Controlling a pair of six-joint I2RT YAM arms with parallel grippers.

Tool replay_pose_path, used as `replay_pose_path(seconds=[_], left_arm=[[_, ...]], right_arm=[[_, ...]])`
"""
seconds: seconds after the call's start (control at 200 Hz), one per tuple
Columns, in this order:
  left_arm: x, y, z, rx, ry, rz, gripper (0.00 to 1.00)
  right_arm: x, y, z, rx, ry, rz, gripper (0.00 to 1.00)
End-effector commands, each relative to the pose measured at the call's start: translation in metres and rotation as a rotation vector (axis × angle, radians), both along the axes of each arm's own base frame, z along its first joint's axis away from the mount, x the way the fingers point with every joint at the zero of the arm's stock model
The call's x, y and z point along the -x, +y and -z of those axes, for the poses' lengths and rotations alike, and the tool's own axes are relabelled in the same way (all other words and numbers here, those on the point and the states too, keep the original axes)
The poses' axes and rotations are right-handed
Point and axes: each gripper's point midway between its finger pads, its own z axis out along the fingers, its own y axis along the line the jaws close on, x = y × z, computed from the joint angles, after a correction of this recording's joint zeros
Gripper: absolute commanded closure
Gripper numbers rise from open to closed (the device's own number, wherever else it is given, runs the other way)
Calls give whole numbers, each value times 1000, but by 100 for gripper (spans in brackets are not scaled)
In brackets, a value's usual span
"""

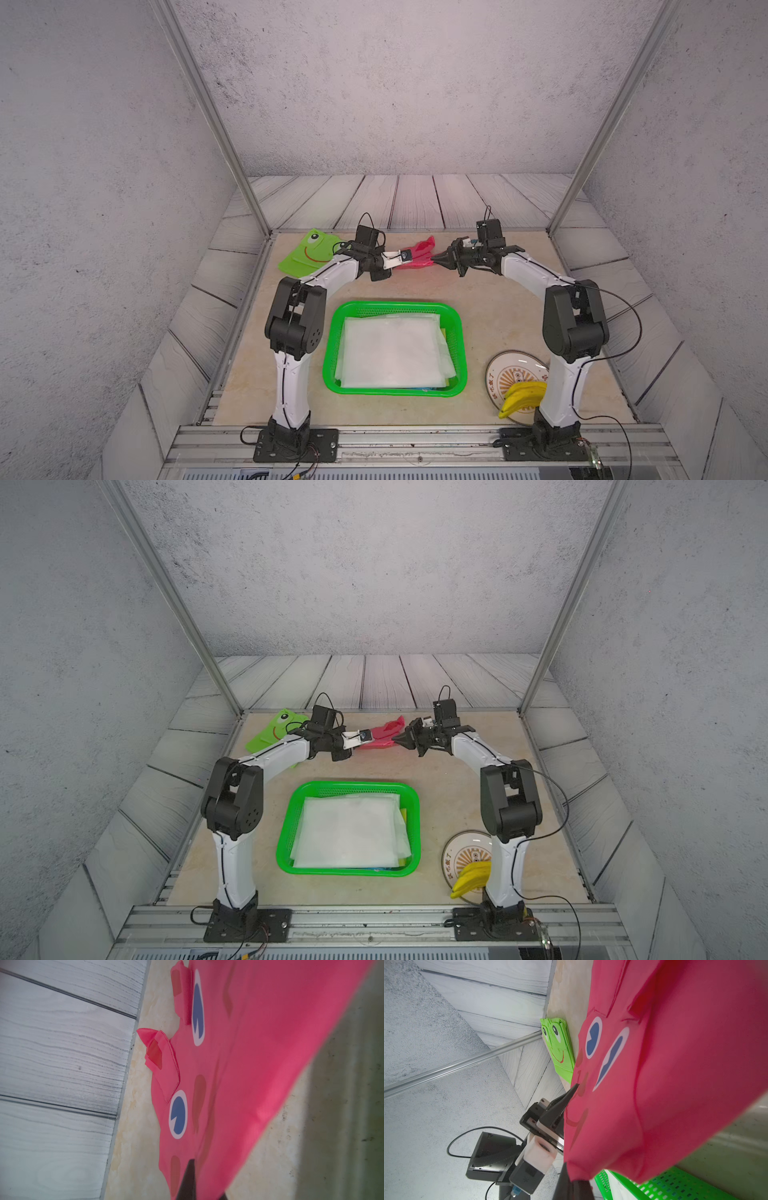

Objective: Put the folded raincoat in the basket
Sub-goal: Pick up the raincoat from the center of the board, then place the raincoat in the basket.

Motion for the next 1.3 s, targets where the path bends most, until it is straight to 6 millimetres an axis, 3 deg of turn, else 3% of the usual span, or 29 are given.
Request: replay_pose_path(seconds=[0.0, 0.25, 0.49, 0.831, 1.101, 1.291], left_arm=[[-2, 19, -24, -32, -54, -57, 97], [19, 54, -55, -119, -105, -79, 97], [63, 88, -79, -222, -35, -112, 97], [154, 106, -100, -266, 220, -92, 95], [211, 101, -108, -302, 241, -51, 95], [258, 96, -112, -271, 318, 3, 94]], right_arm=[[11, 2, -31, -26, -66, -33, 100], [8, 15, -51, -57, -111, -74, 100], [20, 35, -64, -81, -150, -159, 100], [73, 26, -61, -23, -138, -244, 100], [124, 14, -70, 22, -160, -292, 100], [160, 17, -54, 29, -130, -337, 100]])
